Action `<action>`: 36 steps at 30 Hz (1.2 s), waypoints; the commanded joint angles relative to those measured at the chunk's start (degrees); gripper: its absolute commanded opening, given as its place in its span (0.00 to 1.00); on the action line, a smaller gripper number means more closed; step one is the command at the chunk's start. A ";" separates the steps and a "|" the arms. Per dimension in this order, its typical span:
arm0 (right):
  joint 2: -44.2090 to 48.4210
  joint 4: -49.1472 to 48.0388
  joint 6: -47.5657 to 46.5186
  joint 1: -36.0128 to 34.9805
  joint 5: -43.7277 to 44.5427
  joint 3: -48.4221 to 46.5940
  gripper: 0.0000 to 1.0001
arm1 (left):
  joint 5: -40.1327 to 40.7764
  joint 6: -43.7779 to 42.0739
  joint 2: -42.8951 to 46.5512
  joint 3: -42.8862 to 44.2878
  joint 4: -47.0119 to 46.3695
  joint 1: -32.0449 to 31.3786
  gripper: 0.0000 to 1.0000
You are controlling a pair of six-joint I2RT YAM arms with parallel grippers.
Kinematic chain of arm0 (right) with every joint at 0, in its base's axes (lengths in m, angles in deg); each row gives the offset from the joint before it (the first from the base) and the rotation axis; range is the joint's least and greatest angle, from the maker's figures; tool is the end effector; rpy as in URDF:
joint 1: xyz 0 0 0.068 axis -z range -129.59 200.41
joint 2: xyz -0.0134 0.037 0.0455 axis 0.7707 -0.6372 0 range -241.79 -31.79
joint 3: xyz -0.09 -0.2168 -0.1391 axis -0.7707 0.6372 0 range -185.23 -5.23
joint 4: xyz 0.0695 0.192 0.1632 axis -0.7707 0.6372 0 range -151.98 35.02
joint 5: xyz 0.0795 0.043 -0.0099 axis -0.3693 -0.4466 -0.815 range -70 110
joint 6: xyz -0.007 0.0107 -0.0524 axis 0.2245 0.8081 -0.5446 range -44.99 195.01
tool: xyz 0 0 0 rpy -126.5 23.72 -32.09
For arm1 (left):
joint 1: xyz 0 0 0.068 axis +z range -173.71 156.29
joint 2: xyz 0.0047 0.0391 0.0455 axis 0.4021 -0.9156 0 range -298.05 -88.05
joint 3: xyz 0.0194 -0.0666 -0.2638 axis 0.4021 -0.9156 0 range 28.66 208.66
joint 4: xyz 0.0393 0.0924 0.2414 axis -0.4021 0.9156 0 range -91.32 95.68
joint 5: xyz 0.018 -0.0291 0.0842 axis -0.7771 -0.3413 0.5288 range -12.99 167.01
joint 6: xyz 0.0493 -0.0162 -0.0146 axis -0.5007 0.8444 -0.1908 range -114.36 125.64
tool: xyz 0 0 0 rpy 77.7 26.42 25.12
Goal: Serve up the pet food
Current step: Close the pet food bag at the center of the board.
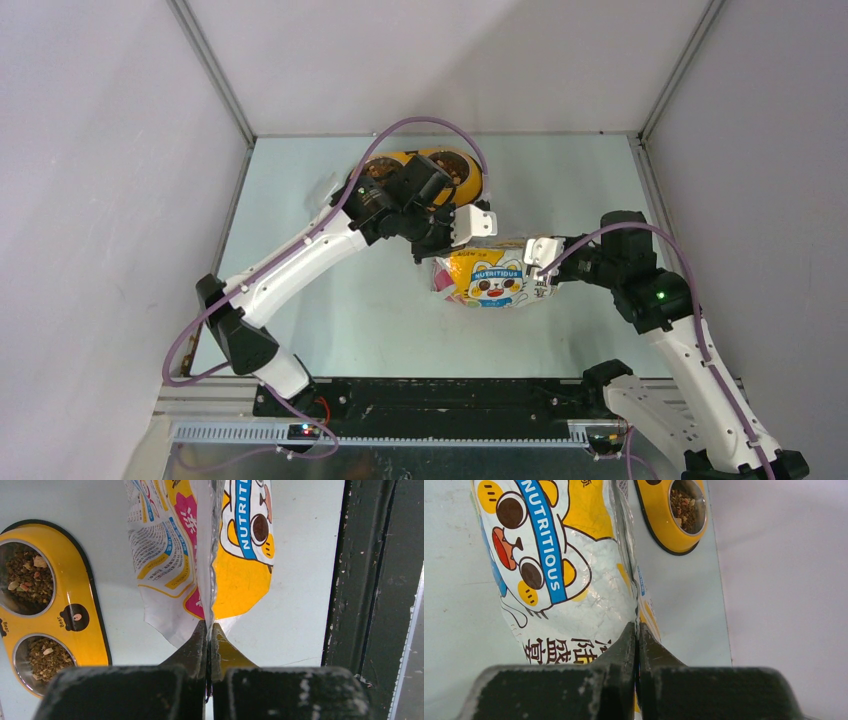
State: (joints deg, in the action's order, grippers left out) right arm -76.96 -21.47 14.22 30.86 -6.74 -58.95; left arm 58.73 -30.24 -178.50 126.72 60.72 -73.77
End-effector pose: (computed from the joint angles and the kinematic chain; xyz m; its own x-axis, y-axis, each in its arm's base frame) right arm 0.1425 0.0677 0.3405 0.3316 -0.7094 -0.6219 -0.7568 0.1937 -0.6244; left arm 0.1968 -0.2522 0.3817 0.0723 0.7805 -0.6209 0.9908 0.0150 0.1343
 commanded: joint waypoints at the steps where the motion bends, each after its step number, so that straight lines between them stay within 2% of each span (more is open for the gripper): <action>1: 0.88 -3.53 -0.81 0.59 8.48 -0.40 0.08 | -1.89 0.93 -0.19 2.56 0.89 0.06 0.00; 5: 1.72 -2.09 -1.63 1.57 10.11 -0.40 0.27 | -1.84 0.98 -0.07 2.34 0.83 0.04 0.00; 8: 2.87 -1.87 -1.39 2.52 9.73 -0.28 0.31 | -1.84 0.95 -0.06 2.38 0.80 0.10 0.00; 10: 3.08 -1.92 -1.53 2.77 10.21 -0.25 0.30 | -1.84 0.95 0.03 2.33 0.82 0.08 0.00; 12: 2.95 -2.20 -1.63 2.96 10.92 -0.25 0.24 | -1.84 0.92 0.14 2.25 0.81 0.06 0.00; 13: 2.92 -2.24 -1.66 3.08 11.10 -0.25 0.12 | -1.80 0.91 0.18 2.23 0.83 0.05 0.00; 15: 2.75 -2.56 -1.74 3.11 11.34 -0.25 0.00 | -1.76 0.91 0.29 2.12 0.82 0.02 0.00; 23: 3.51 -2.95 -1.98 3.20 11.53 -0.21 0.00 | -1.56 0.88 0.26 2.02 0.67 0.12 0.00; 25: 3.97 -1.36 -3.30 3.22 11.43 0.17 0.11 | -1.39 0.85 0.24 1.67 0.45 0.12 0.00; 26: 4.27 -0.91 -3.86 3.21 11.57 0.62 0.23 | -1.27 0.86 0.35 1.23 0.28 0.09 0.00; 28: 5.23 -0.69 -5.40 3.25 11.46 2.16 0.33 | -1.20 0.94 0.42 0.69 -0.08 0.18 0.00; 33: 7.51 -1.21 -7.52 2.79 9.76 4.78 0.36 | -1.97 1.24 -0.03 0.75 -0.10 0.71 0.00; 36: 7.76 -1.18 -8.05 2.29 9.76 4.89 0.32 | -2.26 1.44 -0.23 0.92 -0.09 1.06 0.00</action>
State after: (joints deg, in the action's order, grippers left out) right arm -69.86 -20.96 8.08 33.66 2.24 -54.27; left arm 58.18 -29.78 -178.66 126.76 61.03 -73.49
